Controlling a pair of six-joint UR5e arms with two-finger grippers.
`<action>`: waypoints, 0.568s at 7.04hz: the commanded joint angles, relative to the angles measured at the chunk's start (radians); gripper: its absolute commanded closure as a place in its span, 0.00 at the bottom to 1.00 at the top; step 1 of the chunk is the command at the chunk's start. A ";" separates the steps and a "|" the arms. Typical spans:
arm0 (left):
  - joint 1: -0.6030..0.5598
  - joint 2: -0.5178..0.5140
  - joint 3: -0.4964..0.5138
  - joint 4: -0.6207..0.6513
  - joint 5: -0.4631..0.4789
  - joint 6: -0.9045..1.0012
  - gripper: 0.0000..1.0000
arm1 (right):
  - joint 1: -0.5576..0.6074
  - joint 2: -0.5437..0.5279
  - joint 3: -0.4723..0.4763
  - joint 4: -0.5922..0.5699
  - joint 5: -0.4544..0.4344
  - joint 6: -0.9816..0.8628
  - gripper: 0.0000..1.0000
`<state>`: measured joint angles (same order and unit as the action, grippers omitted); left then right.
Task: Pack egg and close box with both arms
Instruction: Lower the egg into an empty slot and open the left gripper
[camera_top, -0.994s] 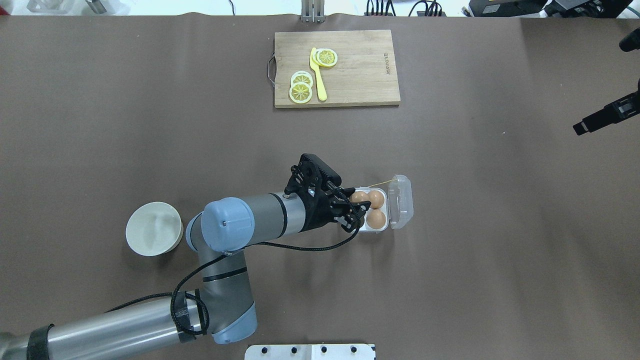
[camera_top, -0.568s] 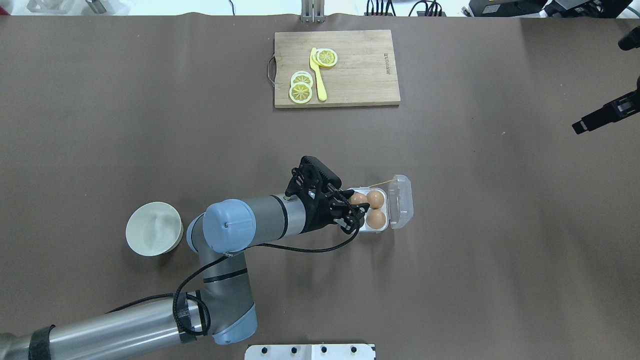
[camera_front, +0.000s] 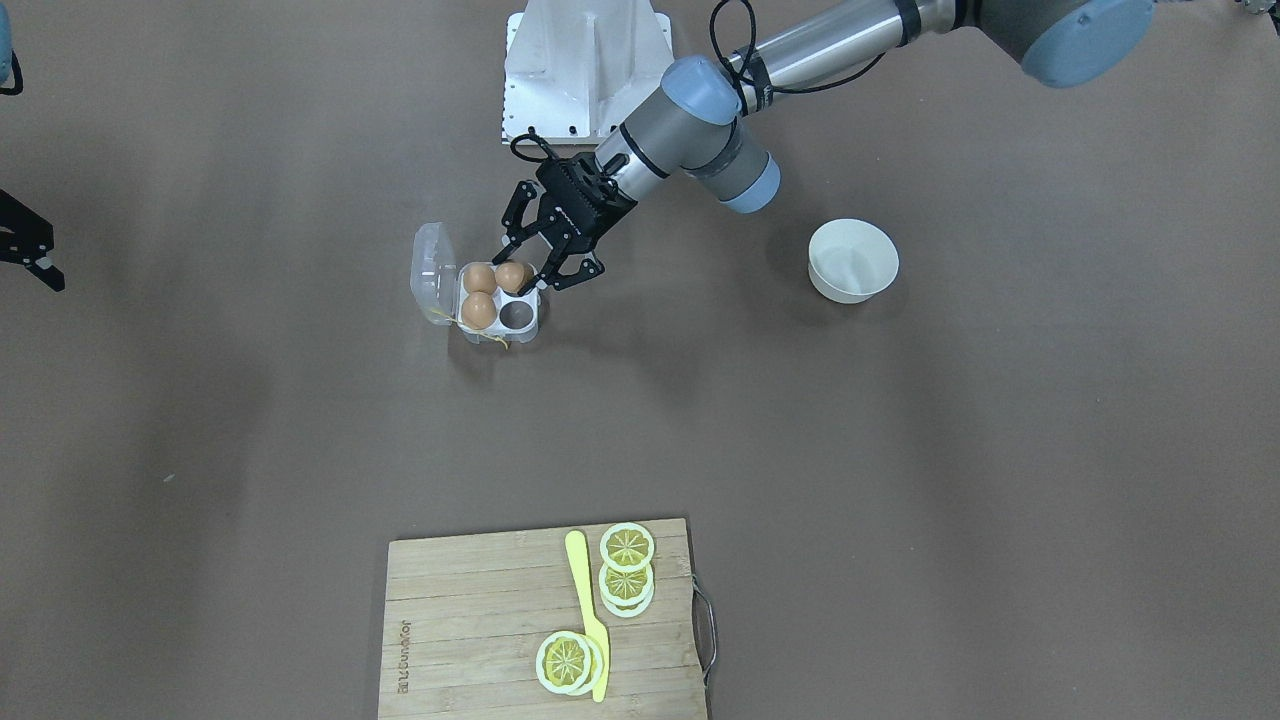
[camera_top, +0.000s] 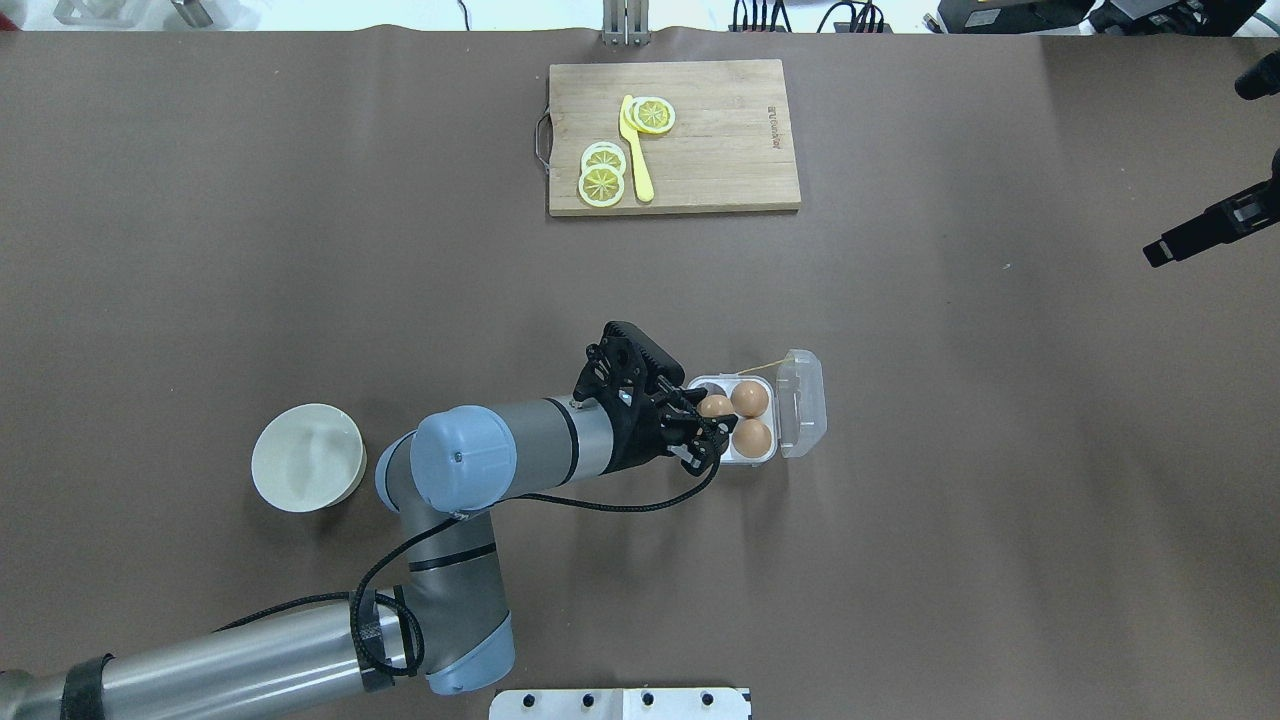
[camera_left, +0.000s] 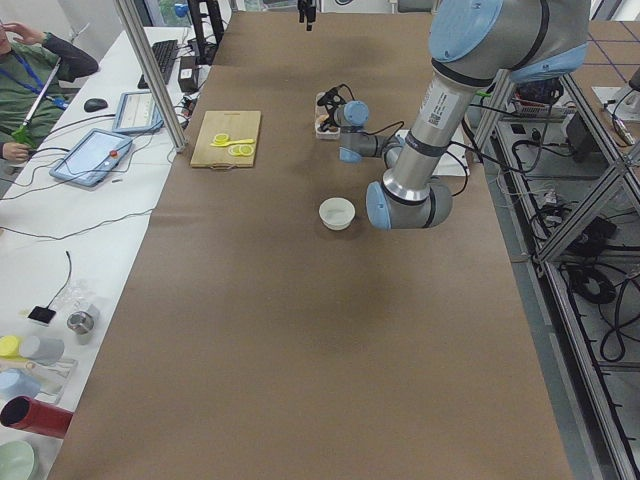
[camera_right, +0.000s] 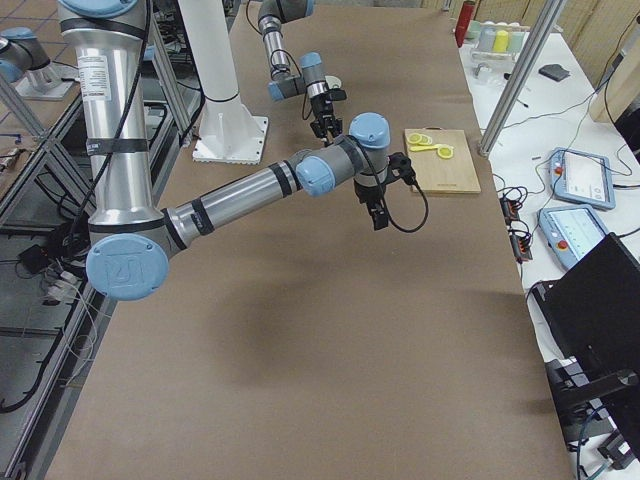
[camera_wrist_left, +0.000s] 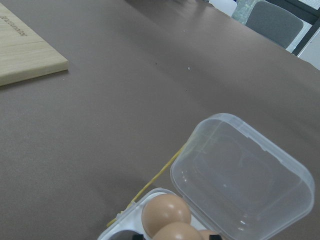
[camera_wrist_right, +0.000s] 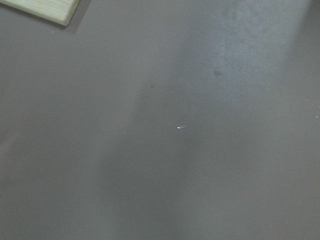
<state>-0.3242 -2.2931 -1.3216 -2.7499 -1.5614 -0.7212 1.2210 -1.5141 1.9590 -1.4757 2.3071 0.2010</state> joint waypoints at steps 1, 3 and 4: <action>0.020 -0.002 0.001 0.003 0.023 -0.001 0.87 | 0.000 0.000 0.000 0.000 0.000 0.000 0.01; 0.036 -0.003 0.002 -0.001 0.049 -0.001 0.86 | 0.000 0.000 -0.002 0.000 0.000 0.000 0.00; 0.036 -0.003 0.001 -0.001 0.049 -0.001 0.73 | 0.000 0.000 -0.002 0.000 0.000 0.000 0.01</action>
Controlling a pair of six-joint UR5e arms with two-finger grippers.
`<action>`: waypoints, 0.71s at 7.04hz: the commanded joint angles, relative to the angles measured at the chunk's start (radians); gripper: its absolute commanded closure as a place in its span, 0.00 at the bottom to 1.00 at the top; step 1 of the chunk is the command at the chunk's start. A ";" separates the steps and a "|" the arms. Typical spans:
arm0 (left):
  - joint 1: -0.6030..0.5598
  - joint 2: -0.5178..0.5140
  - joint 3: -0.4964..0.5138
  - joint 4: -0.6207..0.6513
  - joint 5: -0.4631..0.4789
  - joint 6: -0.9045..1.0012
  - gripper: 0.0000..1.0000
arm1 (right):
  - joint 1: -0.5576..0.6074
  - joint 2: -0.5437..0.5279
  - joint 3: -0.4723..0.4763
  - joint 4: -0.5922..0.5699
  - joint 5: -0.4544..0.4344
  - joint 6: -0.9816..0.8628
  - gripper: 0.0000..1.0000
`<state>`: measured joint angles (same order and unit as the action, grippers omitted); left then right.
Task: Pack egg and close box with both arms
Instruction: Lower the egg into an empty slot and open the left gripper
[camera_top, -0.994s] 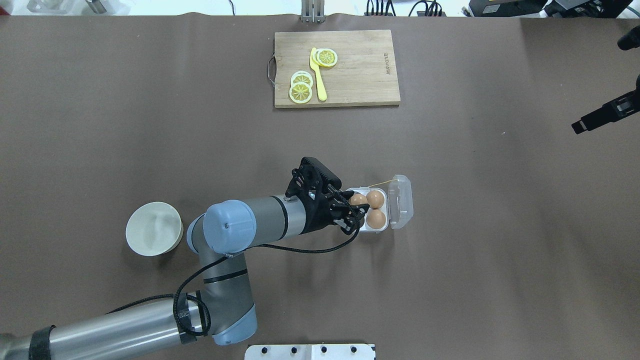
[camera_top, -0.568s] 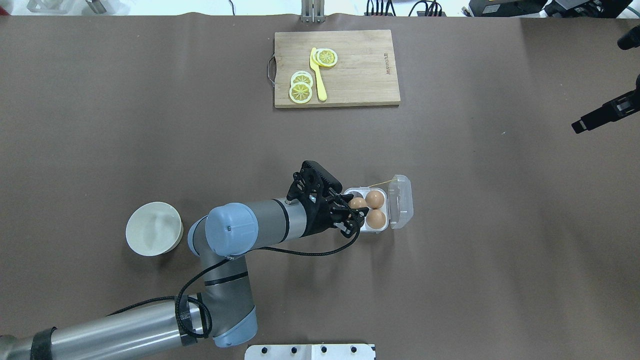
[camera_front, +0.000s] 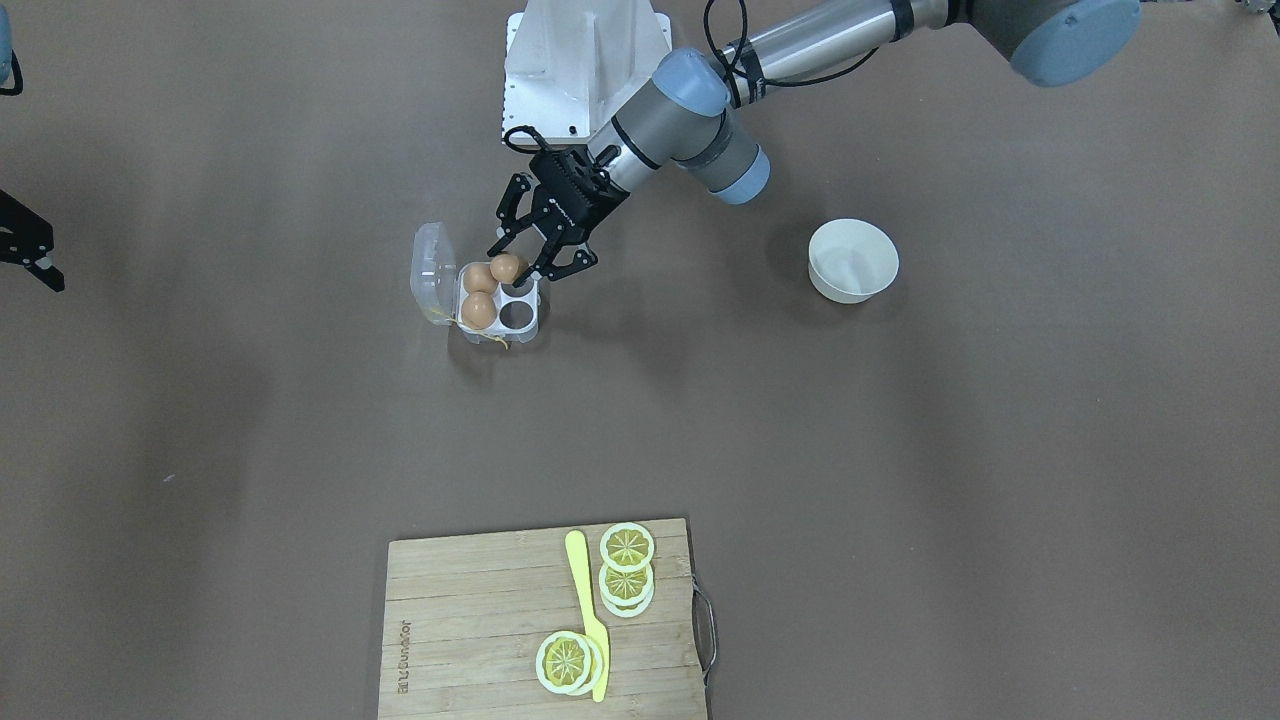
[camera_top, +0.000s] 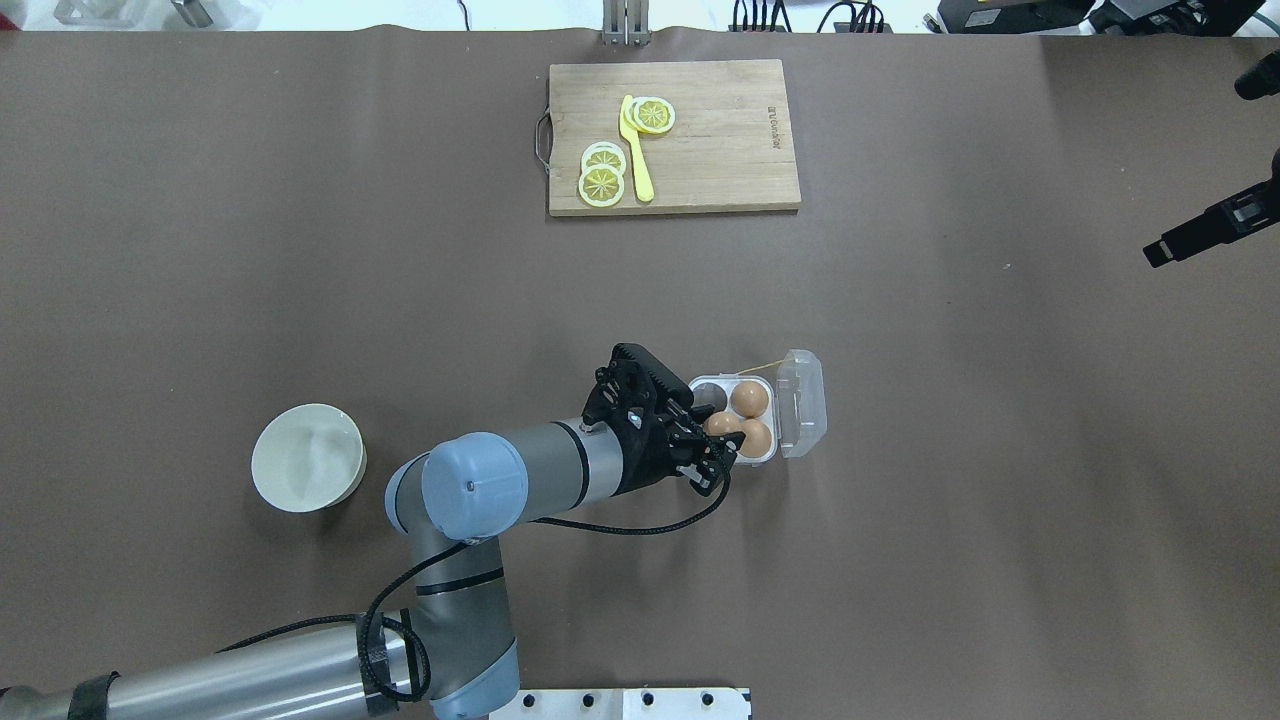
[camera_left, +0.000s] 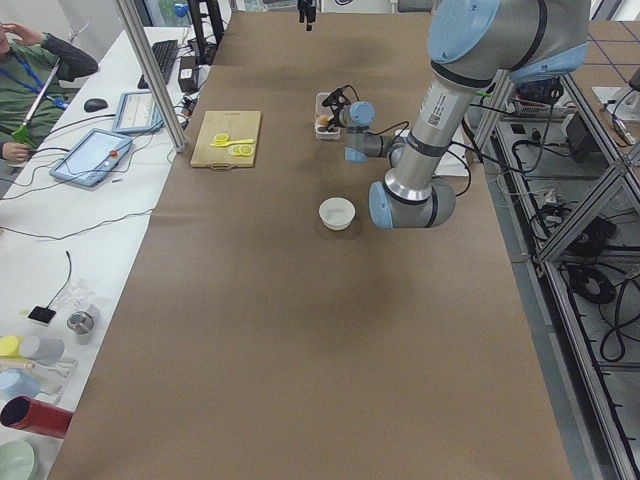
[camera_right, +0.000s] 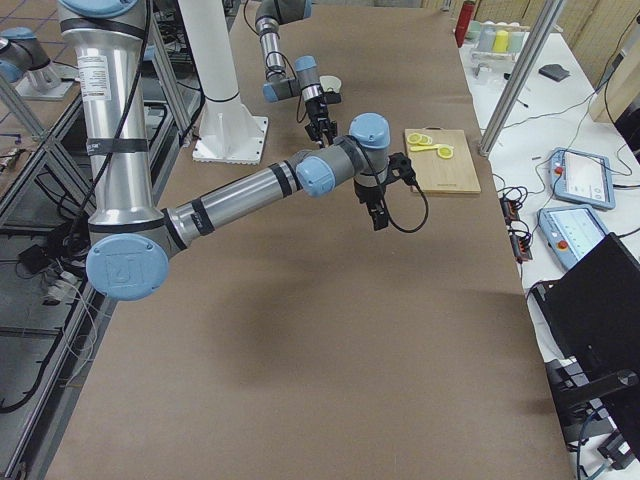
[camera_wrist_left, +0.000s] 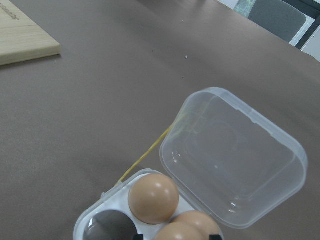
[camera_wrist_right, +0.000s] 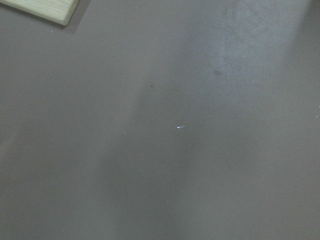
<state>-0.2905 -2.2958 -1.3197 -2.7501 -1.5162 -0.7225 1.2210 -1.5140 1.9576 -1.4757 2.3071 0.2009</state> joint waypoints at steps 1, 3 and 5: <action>0.001 -0.001 -0.004 -0.002 0.004 0.000 0.52 | 0.000 0.000 0.000 0.000 0.000 0.002 0.01; -0.001 -0.011 -0.009 -0.002 0.004 -0.002 0.33 | 0.000 0.000 0.000 0.000 0.000 0.000 0.01; -0.002 -0.013 -0.010 -0.002 0.002 -0.003 0.32 | -0.002 0.002 -0.002 0.000 0.000 0.002 0.00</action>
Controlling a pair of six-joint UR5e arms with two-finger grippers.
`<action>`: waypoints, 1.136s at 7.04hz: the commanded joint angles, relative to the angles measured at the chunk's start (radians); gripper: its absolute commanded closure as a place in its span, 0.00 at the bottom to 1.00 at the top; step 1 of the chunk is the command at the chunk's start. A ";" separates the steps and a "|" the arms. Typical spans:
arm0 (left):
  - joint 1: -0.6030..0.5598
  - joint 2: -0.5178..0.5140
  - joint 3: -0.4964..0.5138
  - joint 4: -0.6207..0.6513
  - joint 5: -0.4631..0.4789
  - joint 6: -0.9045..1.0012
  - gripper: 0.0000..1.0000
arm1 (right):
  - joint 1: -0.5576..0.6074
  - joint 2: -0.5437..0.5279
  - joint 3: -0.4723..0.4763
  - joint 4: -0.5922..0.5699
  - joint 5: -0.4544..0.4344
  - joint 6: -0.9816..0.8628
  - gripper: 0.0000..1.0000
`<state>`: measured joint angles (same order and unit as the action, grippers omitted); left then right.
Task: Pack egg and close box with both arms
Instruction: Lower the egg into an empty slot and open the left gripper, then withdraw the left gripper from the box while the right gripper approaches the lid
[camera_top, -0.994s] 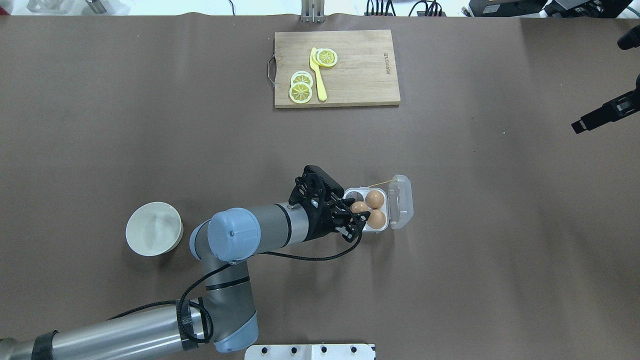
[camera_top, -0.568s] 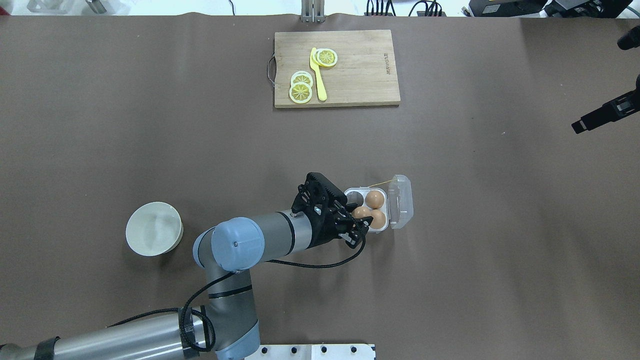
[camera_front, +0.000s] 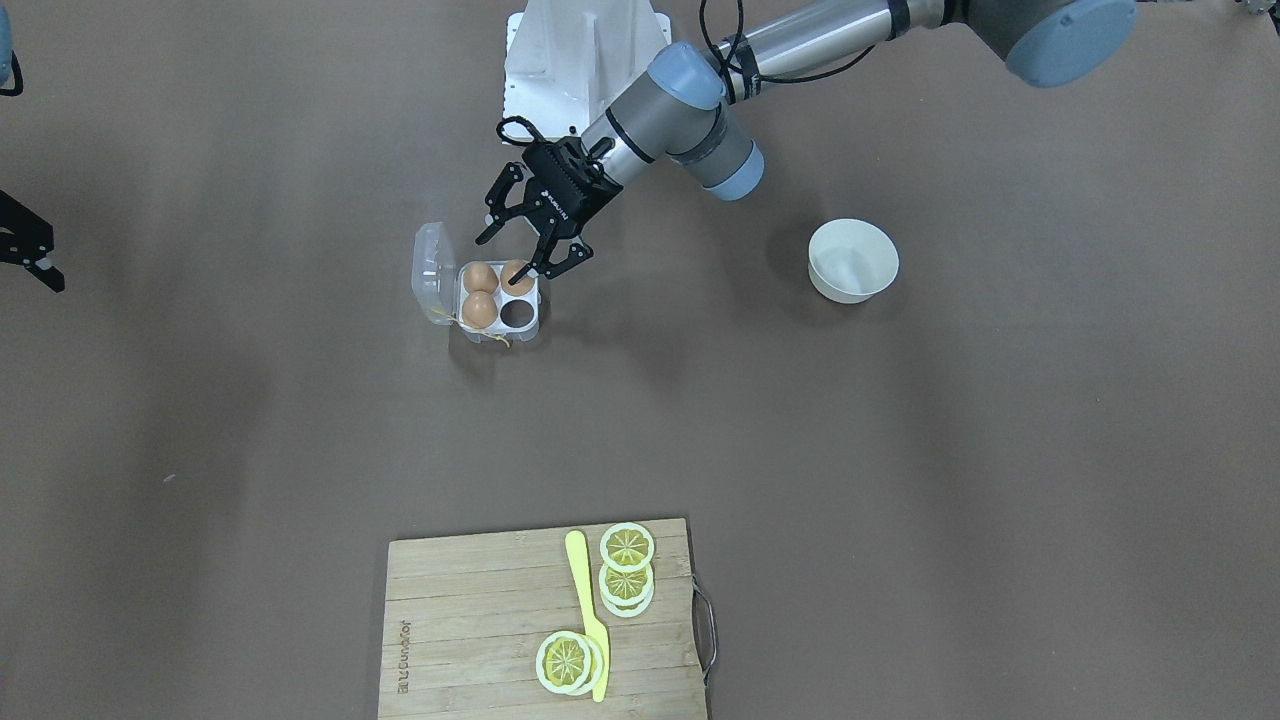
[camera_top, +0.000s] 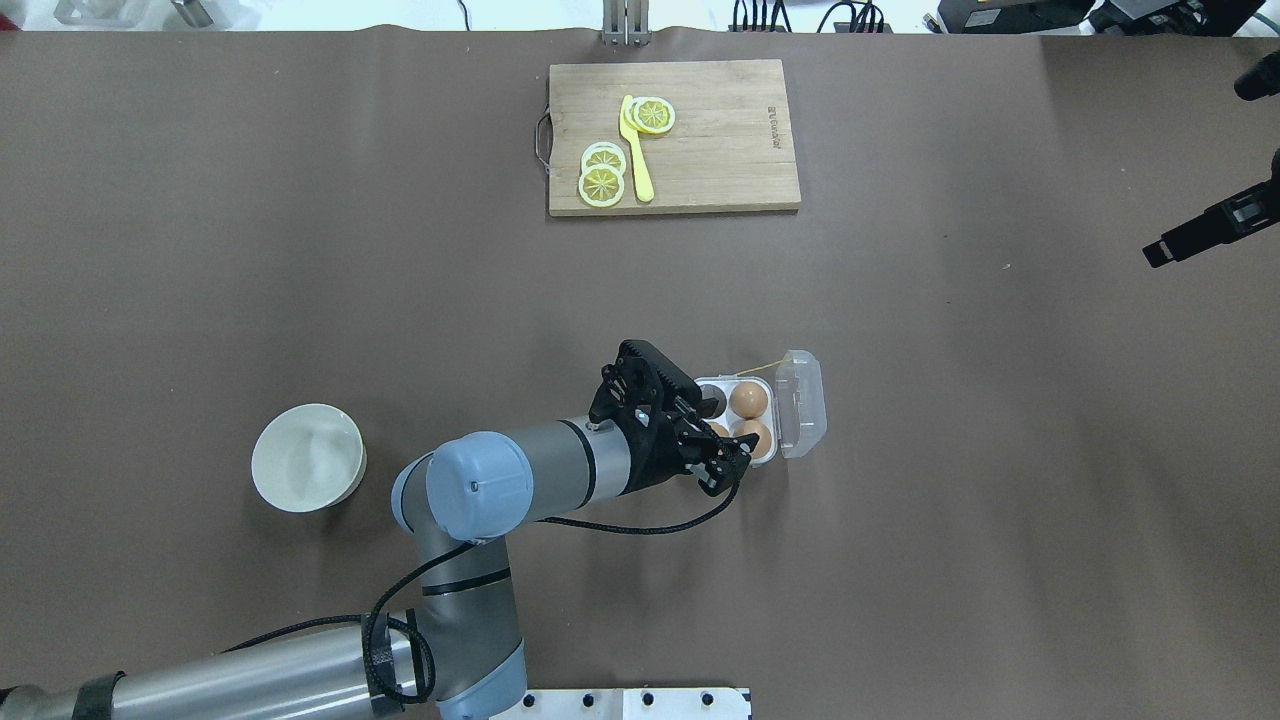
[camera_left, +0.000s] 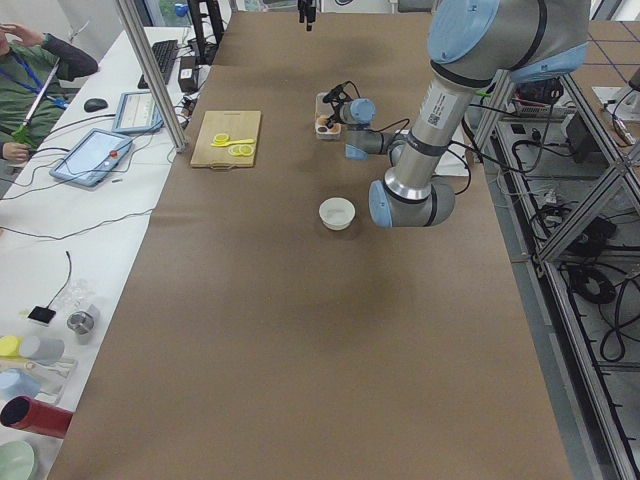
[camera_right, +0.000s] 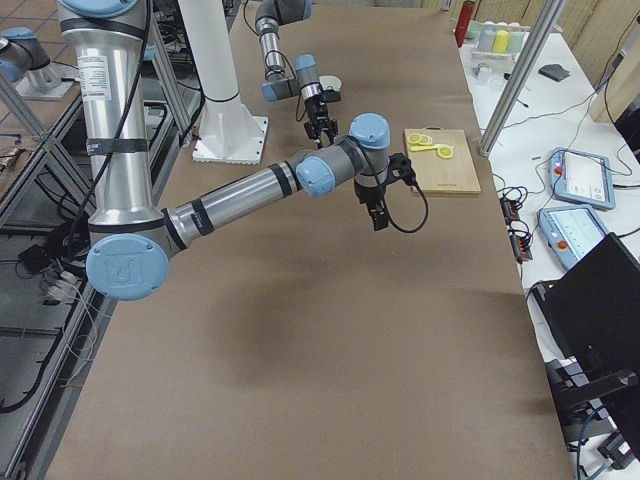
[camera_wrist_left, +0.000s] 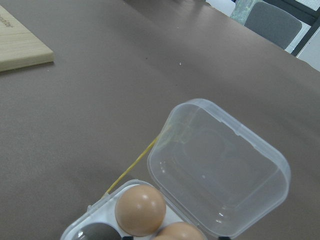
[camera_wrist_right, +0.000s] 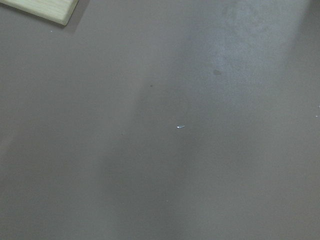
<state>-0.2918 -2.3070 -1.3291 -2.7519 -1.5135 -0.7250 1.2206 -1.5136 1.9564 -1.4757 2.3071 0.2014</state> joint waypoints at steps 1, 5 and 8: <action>-0.004 -0.002 -0.007 0.000 -0.002 -0.002 0.32 | 0.000 0.003 -0.001 0.000 0.000 0.001 0.00; -0.082 -0.003 -0.042 0.005 -0.043 -0.208 0.47 | -0.007 0.010 0.002 0.000 0.009 0.055 0.01; -0.185 0.062 -0.140 0.090 -0.112 -0.364 0.19 | -0.074 0.058 0.010 0.020 0.011 0.223 0.01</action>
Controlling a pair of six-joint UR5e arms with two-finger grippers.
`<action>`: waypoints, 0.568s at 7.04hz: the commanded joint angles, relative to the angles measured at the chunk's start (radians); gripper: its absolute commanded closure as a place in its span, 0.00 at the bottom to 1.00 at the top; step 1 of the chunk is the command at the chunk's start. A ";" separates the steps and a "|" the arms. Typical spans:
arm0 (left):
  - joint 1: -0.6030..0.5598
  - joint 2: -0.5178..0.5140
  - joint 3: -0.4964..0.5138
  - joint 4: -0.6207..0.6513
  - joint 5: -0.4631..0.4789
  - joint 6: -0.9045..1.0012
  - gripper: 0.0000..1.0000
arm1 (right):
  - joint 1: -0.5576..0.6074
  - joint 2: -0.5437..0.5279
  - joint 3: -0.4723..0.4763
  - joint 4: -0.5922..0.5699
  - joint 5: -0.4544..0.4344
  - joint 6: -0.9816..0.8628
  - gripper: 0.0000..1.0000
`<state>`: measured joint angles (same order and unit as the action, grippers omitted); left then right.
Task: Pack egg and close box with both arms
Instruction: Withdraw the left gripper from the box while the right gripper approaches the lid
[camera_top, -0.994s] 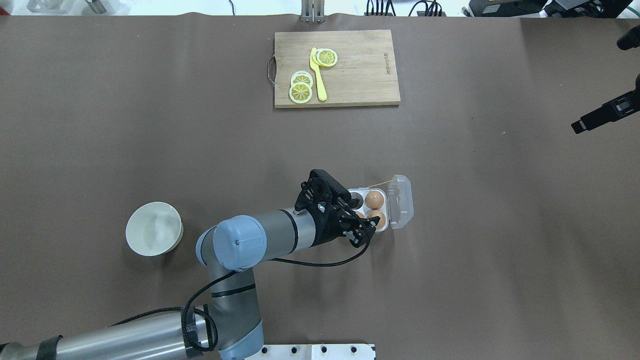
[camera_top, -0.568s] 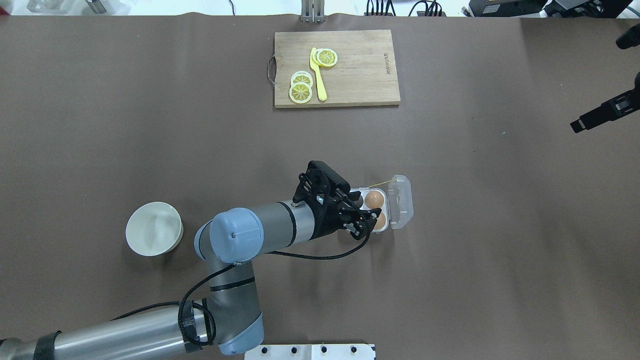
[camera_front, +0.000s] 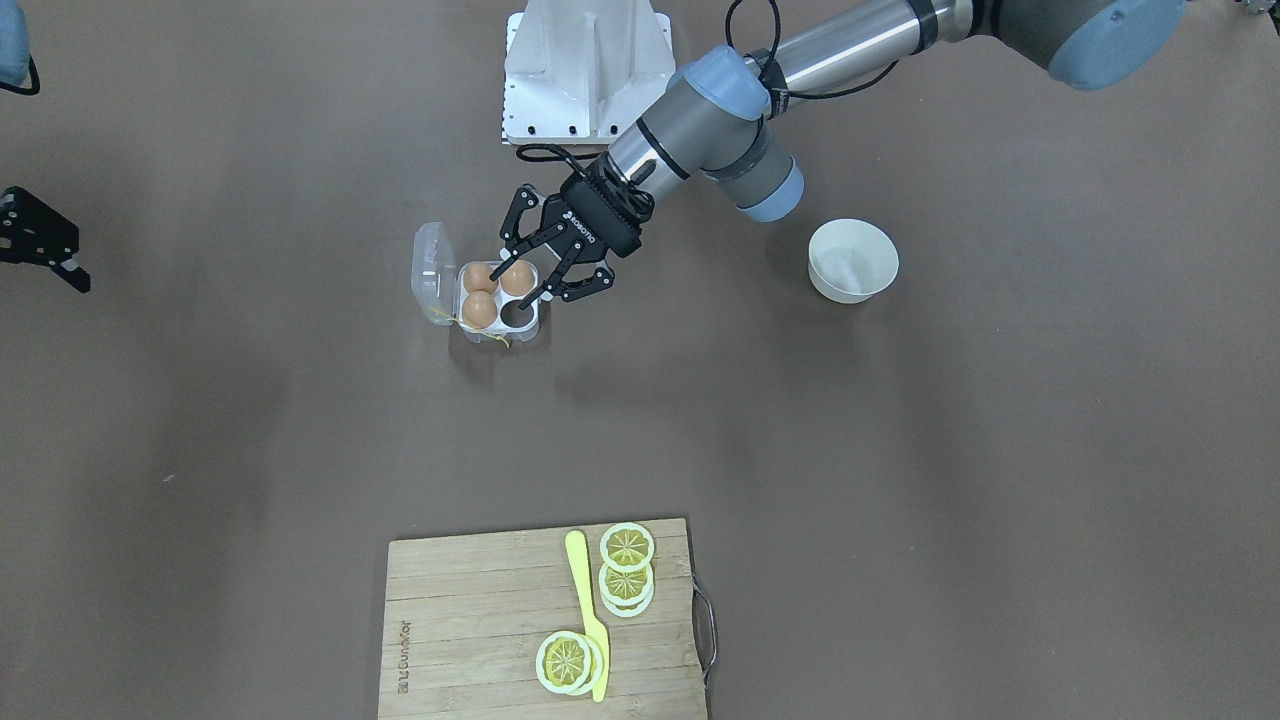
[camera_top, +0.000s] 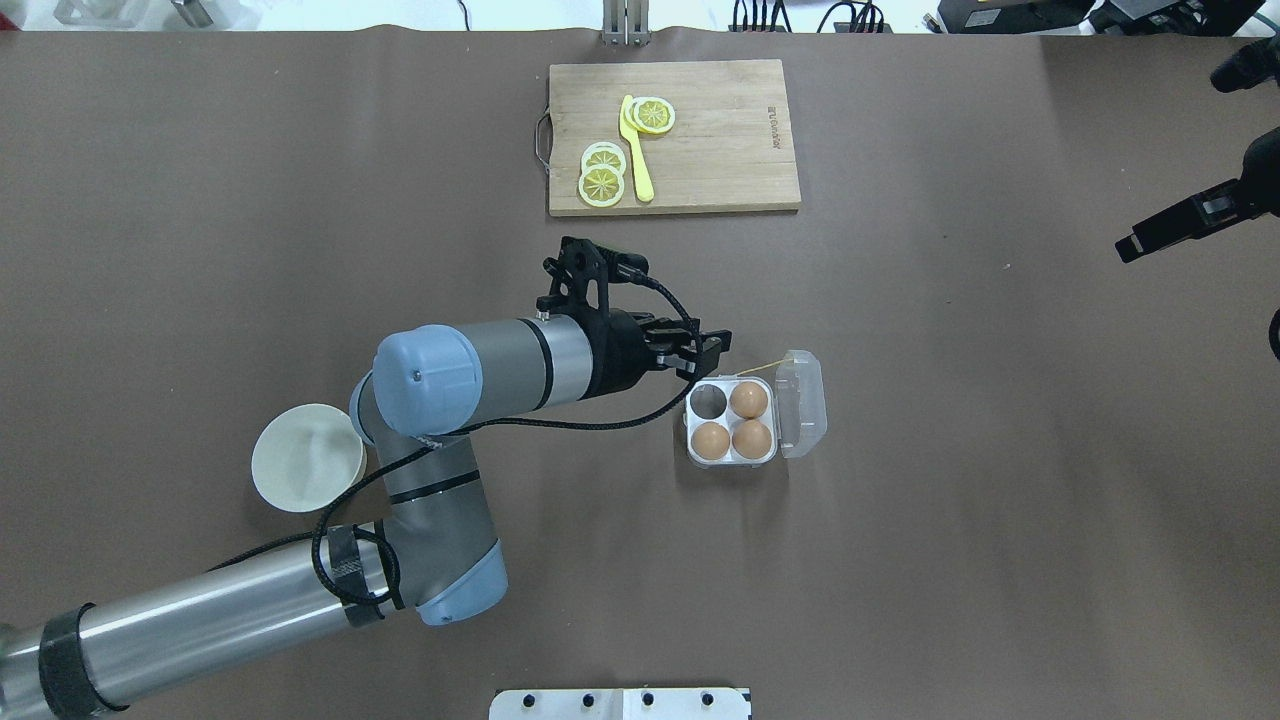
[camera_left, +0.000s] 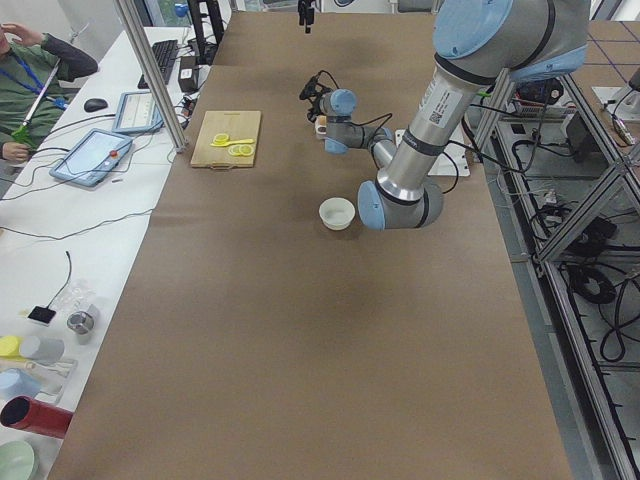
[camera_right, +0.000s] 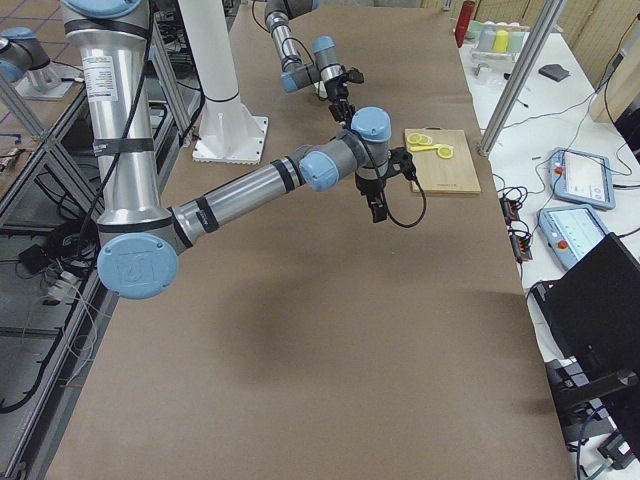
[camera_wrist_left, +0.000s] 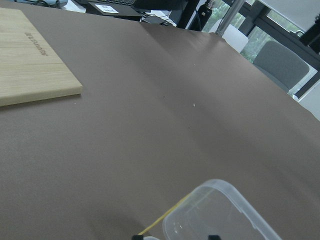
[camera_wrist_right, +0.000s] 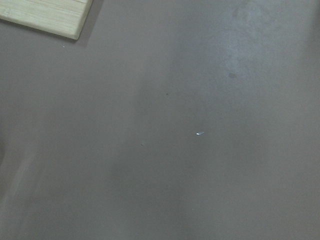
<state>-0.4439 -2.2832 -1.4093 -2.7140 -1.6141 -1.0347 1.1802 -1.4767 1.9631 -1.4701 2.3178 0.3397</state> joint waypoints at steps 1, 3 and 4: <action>-0.050 0.069 -0.130 0.116 -0.013 -0.086 0.03 | -0.072 0.021 0.003 0.060 0.000 0.167 0.01; -0.237 0.155 -0.152 0.155 -0.377 -0.171 0.03 | -0.160 0.021 0.002 0.160 -0.009 0.356 0.13; -0.359 0.200 -0.161 0.212 -0.576 -0.173 0.03 | -0.193 0.030 0.003 0.172 -0.009 0.413 0.41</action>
<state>-0.6627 -2.1382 -1.5579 -2.5571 -1.9462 -1.1928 1.0318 -1.4536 1.9659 -1.3297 2.3103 0.6698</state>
